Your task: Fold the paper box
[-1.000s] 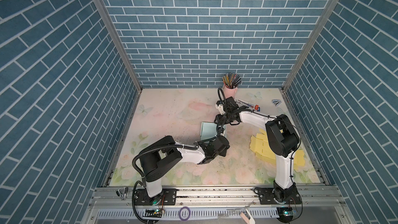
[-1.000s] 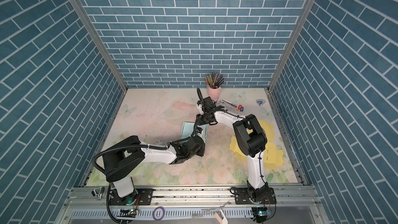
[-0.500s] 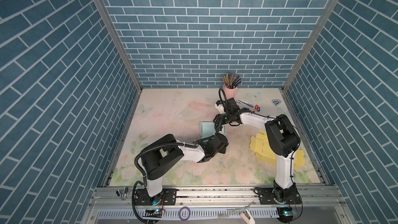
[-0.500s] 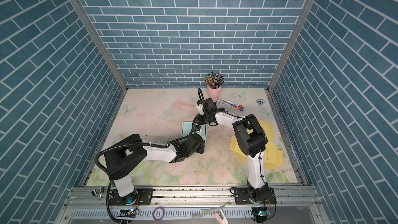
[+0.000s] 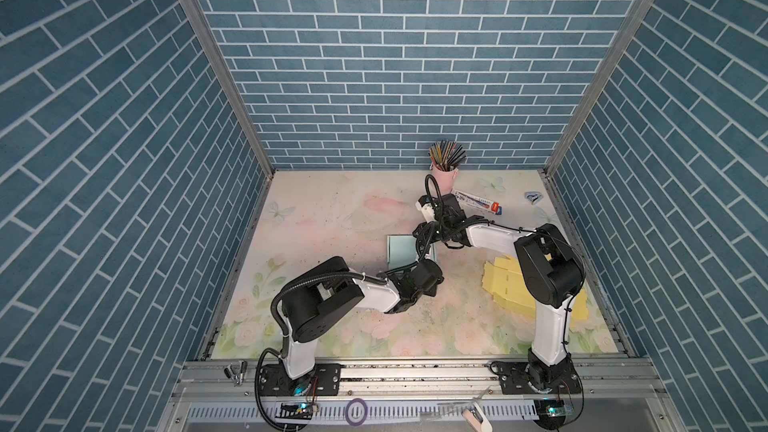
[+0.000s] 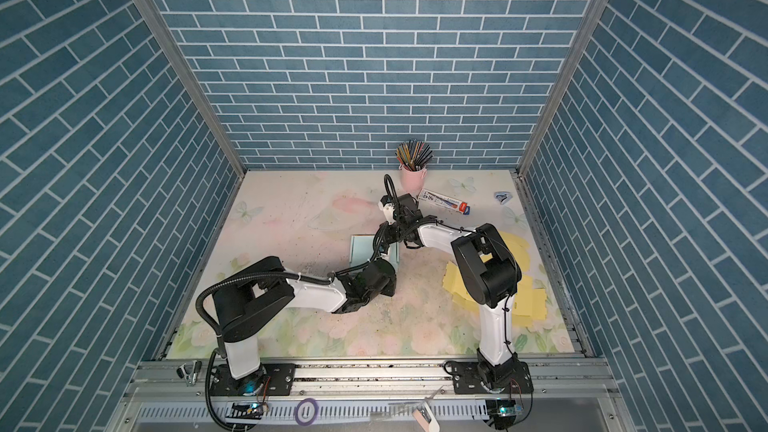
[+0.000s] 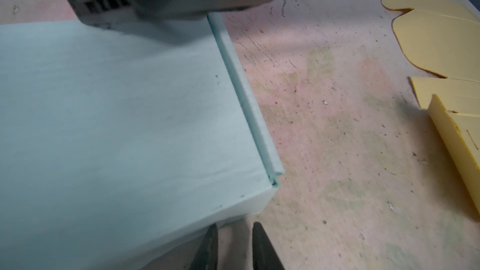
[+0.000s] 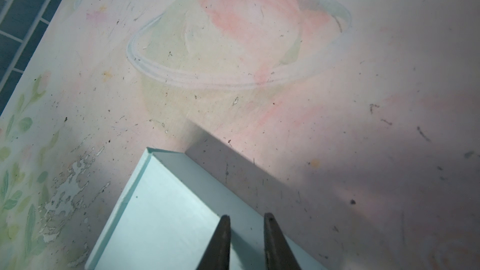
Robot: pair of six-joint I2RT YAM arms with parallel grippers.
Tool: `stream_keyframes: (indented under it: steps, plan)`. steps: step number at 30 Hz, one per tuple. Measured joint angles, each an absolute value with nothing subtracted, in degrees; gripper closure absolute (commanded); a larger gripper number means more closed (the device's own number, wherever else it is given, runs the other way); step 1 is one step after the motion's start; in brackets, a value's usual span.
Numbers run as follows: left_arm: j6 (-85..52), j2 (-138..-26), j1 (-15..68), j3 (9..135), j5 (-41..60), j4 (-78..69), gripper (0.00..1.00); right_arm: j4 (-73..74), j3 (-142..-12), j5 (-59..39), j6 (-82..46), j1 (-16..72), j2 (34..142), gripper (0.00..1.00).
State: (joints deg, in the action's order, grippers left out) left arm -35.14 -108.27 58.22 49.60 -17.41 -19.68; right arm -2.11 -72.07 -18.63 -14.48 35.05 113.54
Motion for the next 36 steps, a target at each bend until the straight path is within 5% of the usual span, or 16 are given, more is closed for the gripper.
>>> stream_keyframes:
  steps: [12, 36]
  plan:
    - [-35.73, -108.4, 57.8, 50.0, -16.64, -19.7, 0.65, 1.28, -70.37, -17.15, -16.36, 35.24, 113.23, 0.79]
    - [-31.16, -82.35, 43.0, 35.03, 1.41, -6.94, 0.73, -11.38, -73.52, -15.27, -16.69, 39.05, 107.81, 0.72]
